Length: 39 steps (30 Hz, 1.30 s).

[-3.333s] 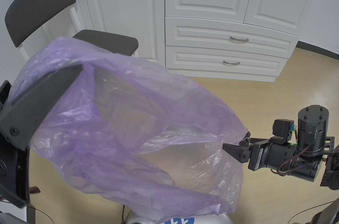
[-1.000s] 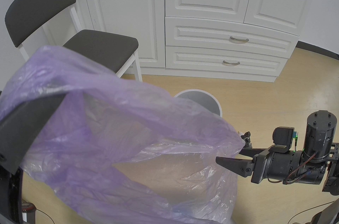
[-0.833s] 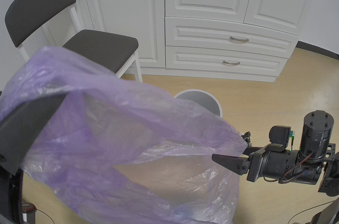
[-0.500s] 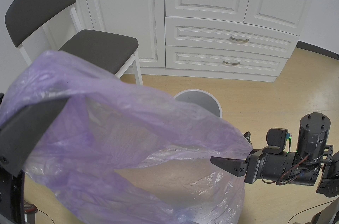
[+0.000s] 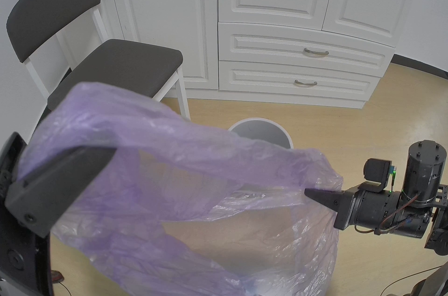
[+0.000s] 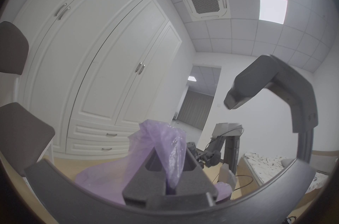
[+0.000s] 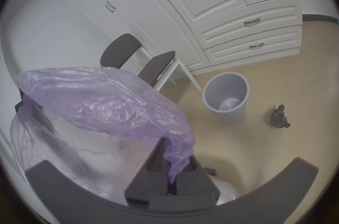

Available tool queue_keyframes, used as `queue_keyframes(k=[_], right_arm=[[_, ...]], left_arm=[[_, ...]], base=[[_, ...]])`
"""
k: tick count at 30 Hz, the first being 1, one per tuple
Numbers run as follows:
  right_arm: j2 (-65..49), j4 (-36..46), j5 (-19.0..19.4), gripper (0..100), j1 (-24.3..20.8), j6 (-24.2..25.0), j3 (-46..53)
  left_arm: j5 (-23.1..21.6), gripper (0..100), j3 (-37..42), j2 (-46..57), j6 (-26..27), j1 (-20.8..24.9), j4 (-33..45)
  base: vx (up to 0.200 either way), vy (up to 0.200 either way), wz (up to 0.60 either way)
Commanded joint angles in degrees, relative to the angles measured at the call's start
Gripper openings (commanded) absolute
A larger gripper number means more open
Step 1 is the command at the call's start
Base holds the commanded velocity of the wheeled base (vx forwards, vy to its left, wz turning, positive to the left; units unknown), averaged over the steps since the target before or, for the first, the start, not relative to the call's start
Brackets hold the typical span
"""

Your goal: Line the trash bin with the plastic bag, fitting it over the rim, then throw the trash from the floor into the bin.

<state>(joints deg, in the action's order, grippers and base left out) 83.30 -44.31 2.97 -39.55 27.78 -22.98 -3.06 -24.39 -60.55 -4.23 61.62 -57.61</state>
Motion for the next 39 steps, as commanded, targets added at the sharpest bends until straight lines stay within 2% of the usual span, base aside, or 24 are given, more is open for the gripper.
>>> queue_keyframes(k=[1, 5, 6, 7, 8, 10, 12, 13, 15, 19, 25, 32, 35, 39], right_arm=[[-0.86, 1.25, 0.01, 0, 4.83, -1.33, -4.18], [-0.59, 10.47, 0.01, 0, 7.82, -3.96, -13.76], [-0.59, 10.47, 0.01, 0, 7.82, -3.96, -13.76], [-0.51, 16.8, 0.01, 0, 9.58, -5.55, -18.94], [0.02, 20.58, 0.01, 0, 10.63, -6.95, -22.37], [1.52, 23.66, 0.01, 0, 12.65, -8.53, -26.77], [2.92, 24.36, -0.25, 0, 13.71, -9.24, -28.88], [4.94, 24.19, -2.01, 0, 14.76, -10.29, -31.07], [7.23, 24.19, -5.26, 0, 15.2, -11.08, -32.66], [11.27, 23.04, -8.86, 0, 15.11, -13.19, -32.83], [16.63, 15.57, -10.01, 0, 15.29, -12.84, -30.63], [25.95, -0.6, -11.94, 0, 16.52, -12.75, -31.16], [26.74, -2.09, -12.03, 0, 16.87, -12.84, -31.43], [25.6, -2.09, -12.12, 0, 17.57, -13.46, -30.46]], left_arm=[[-0.1, 0, -1.45, -4.4, -1.83, -7.22, 3.56], [-1.16, 0, -4.17, -9.85, -2.45, -15.31, 10.59], [-1.16, 0, -4.17, -9.85, -2.45, -15.31, 10.59], [-5.73, 0, -6.46, -13.37, -2.45, -21.72, 15.51], [-9.95, 0, -8.83, -16.27, -2.27, -26.03, 18.77], [-14.17, 0, -13.05, -20.75, -2.1, -30.86, 23.16], [-14.87, 0, -15.77, -24.0, -2.01, -32.62, 25.53], [-14.78, 0, -19.99, -28.92, -1.83, -34.2, 28.61], [-14.08, 0, -24.47, -34.02, -1.57, -35.08, 31.16], [-10.56, 0, -29.75, -40.7, -1.31, -35.52, 31.86], [-9.68, 0, -34.76, -46.76, -1.22, -37.01, 31.25], [-11.27, 0, -44.07, -54.76, -1.39, -41.67, 26.85], [-11.62, 0, -45.04, -55.38, -1.83, -41.32, 25.18], [-10.91, 0, -43.63, -55.38, -2.71, -38.07, 20.35]], base=[[0.0, 0.0, 0.0], [0.0, 0.0, 0.0], [0.0, 0.0, 0.0], [0.0, 0.0, 0.0], [0.0, 0.0, 0.0], [0.0, 0.0, 0.0], [0.0, 0.0, 0.0], [0.0, 0.0, 0.0], [0.0, 0.0, 0.0], [0.0, 0.0, 0.0], [0.0, 0.0, 0.0], [0.0, 0.0, 0.0], [0.0, 0.0, 0.0], [0.0, 0.0, 0.0]])
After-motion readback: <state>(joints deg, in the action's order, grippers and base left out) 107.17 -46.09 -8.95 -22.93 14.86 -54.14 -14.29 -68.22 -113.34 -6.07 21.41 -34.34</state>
